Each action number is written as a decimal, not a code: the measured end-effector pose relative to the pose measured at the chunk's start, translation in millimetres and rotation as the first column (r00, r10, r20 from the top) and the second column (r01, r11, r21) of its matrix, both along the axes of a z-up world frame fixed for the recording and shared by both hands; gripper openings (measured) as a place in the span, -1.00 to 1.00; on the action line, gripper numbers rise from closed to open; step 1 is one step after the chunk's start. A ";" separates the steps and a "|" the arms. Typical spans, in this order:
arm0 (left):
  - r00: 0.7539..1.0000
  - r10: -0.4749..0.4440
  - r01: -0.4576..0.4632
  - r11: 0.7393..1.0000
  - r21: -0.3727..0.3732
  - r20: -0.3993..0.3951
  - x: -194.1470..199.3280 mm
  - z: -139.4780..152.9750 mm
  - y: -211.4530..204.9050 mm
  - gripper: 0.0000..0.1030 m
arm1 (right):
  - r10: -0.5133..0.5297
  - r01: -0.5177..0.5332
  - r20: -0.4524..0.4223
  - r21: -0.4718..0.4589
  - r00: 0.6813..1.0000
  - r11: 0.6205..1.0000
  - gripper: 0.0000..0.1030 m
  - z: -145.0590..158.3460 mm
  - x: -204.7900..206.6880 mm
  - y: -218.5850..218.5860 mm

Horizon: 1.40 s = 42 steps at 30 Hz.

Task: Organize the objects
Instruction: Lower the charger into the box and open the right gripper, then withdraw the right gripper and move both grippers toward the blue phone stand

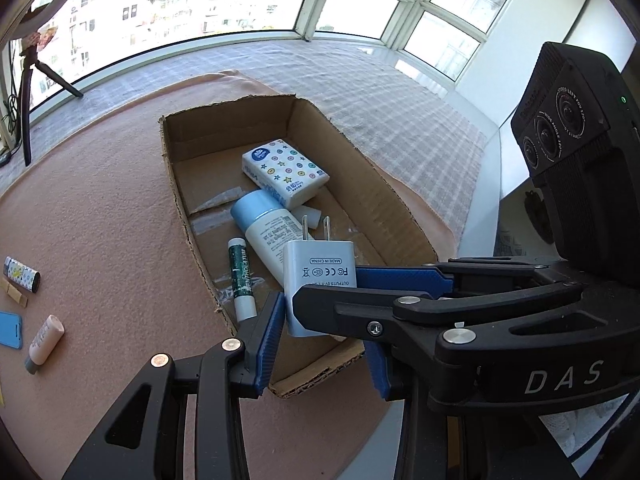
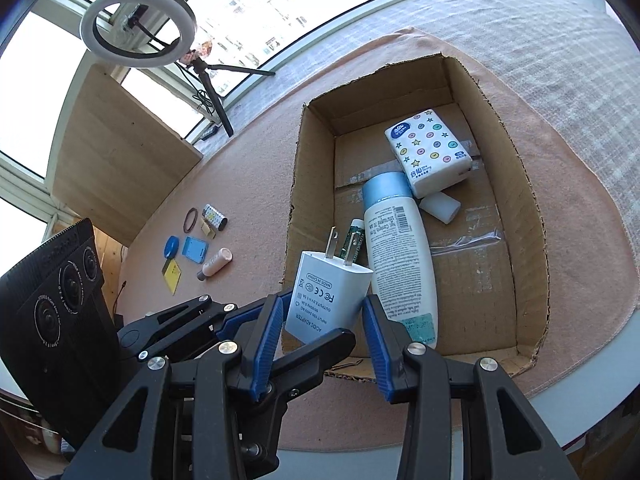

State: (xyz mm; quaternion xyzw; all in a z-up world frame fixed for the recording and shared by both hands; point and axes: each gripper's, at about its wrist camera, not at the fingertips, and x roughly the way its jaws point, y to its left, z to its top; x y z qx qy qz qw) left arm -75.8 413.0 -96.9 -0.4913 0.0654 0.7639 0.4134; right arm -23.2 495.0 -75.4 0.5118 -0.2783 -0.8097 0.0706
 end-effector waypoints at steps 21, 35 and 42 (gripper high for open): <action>1.000 0.027 -0.027 0.999 -0.027 -0.006 1.0 -1.3 -16.3 0.42 | -0.011 0.012 -0.008 0.072 1.000 0.997 0.24 1.6 0.0 -4.0; 0.989 0.148 -0.148 0.989 -0.004 -0.002 -12.2 12.7 -86.7 0.43 | 0.034 -0.031 -0.040 0.068 0.999 0.997 0.23 12.7 -11.2 -30.8; 0.965 0.261 -0.260 0.965 -0.017 0.005 -24.4 10.0 -144.7 0.47 | 0.119 -0.114 -0.058 0.084 0.991 0.990 0.23 20.1 -29.1 -66.6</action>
